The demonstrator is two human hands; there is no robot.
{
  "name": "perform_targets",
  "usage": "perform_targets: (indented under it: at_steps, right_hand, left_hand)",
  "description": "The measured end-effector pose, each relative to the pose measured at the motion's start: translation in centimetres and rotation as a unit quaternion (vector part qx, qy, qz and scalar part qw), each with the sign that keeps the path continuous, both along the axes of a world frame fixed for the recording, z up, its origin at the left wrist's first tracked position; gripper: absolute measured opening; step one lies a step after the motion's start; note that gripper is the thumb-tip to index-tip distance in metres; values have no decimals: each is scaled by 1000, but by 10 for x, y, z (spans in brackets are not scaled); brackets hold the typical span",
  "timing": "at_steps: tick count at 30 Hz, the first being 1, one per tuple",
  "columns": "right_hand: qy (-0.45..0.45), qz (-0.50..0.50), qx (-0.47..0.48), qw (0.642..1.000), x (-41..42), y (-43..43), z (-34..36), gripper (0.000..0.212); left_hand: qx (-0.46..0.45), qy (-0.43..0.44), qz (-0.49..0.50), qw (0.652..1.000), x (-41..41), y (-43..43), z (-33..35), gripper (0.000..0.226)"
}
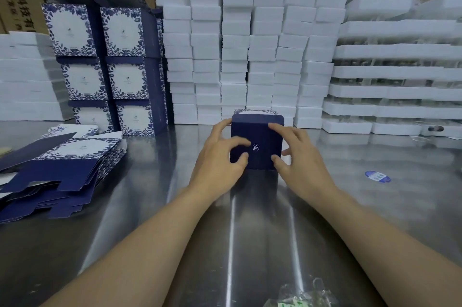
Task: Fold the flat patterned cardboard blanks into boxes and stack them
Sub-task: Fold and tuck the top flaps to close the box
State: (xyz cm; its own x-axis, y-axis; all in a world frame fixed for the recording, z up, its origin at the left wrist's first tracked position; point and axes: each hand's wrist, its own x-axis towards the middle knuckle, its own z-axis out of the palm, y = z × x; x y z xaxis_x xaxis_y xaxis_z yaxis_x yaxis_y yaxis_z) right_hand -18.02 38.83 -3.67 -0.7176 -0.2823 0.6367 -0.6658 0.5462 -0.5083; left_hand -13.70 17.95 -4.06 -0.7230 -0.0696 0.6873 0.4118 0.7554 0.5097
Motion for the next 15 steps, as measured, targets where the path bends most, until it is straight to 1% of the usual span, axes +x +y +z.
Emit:
perform_targets:
  at_steps: [1,2,5,6,8,11,13,15]
  right_hand:
    - [-1,-6,6,1000,0,0,0,69]
    - [-3,-11,8,1000,-1,-1,0,70]
    - [-3,-9,-14,1000,2,-2,3,74]
    - [4,-12,-19,1000,4,-4,4,72]
    - [21,-24,-21,999,6,-5,6,66]
    - [23,-36,-28,999,7,-6,7,51]
    - [19,-48,-29,998,6,-5,6,42]
    - [33,-46,-47,997,6,-7,6,36]
  left_hand:
    - [-11,-2,3,1000,1,0,0,37]
    - [-10,1,4,1000,1,1,0,40]
    - [29,37,9,999,4,4,7,58]
    - [43,48,8,998,5,6,10,60]
    - [63,59,2,996,6,7,12,55]
    - [63,56,13,996,6,7,11,39]
    - [61,51,20,997,5,7,10,34]
    - [67,50,21,996,6,8,12,29]
